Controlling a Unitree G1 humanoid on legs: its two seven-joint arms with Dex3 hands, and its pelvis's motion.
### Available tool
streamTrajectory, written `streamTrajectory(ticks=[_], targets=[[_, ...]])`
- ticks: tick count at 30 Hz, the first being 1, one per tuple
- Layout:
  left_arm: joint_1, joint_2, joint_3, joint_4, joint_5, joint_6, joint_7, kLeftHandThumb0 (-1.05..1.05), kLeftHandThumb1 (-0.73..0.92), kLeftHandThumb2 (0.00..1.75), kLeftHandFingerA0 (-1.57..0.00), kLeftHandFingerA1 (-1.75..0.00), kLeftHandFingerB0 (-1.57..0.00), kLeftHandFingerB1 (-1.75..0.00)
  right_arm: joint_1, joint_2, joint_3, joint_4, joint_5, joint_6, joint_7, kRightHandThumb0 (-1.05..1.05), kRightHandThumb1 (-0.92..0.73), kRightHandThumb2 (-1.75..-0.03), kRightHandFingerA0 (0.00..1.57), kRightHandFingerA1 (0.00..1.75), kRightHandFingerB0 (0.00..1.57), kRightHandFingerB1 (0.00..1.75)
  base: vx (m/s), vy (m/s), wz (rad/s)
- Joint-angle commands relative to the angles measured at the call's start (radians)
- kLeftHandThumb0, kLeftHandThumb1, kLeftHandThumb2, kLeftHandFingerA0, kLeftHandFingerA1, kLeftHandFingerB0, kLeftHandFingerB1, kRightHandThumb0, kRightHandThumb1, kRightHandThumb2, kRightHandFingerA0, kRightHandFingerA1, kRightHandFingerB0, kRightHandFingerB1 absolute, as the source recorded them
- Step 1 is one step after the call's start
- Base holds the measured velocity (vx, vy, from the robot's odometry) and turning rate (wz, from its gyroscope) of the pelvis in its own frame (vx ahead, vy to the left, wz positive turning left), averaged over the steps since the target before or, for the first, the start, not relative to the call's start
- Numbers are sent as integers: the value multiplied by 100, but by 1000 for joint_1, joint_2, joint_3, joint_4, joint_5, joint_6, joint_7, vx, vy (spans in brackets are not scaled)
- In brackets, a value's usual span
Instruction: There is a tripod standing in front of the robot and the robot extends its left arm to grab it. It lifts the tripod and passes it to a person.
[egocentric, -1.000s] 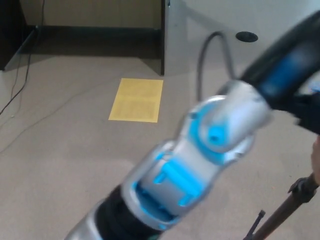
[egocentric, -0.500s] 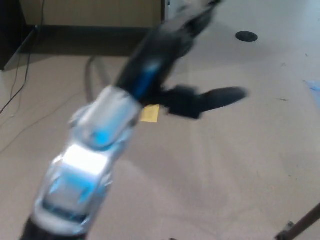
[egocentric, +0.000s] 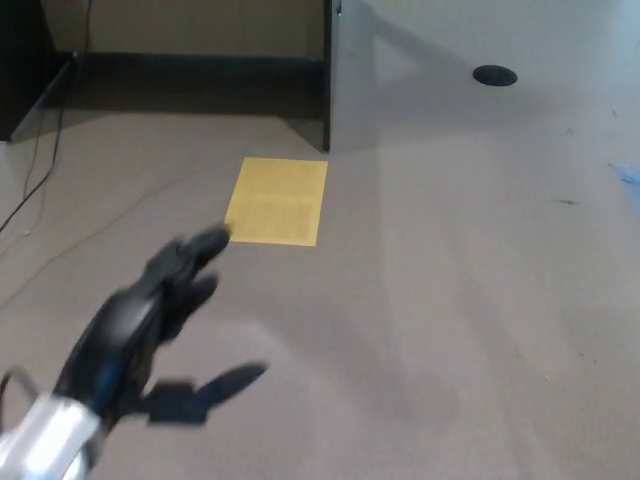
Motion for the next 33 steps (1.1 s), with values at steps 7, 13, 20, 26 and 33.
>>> streamTrajectory(ticks=[7, 13, 20, 26, 33], targets=[[214, 65, 151, 593, 59, -459, 111, -22, 32, 84, -4, -50, 0, -46, 65, -23, -2, 19, 1, -6, -13, -41, -70, -61, 68, 42, 53, 38, 0, 0, 0], [219, 111, 137, 831, 104, -534, 170, -24, 31, 85, -3, -49, 0, -47, 110, -22, 4, 9, -7, -10, -28, -42, -70, -61, 69, 42, 54, 38, 0, 0, 0], [149, 134, 129, 1083, 83, -598, 173, -25, 32, 85, -3, -50, 0, -47, 112, -20, -1, 8, 1, -12, -16, -42, -71, -61, 65, 41, 52, 37, 0, 0, 0], [162, 168, 98, 1166, 106, -615, 183, -48, 40, 63, -23, -42, -15, -34, 163, -12, 8, -5, -8, -19, -31, -41, -69, -60, 69, 42, 53, 37, 0, 0, 0], [139, 192, 56, 1226, 124, -651, 167, -42, 41, 62, -25, -42, -17, -34, 160, -14, 5, -6, -2, -16, -18, -40, -71, -61, 66, 41, 52, 37, 0, 0, 0]])
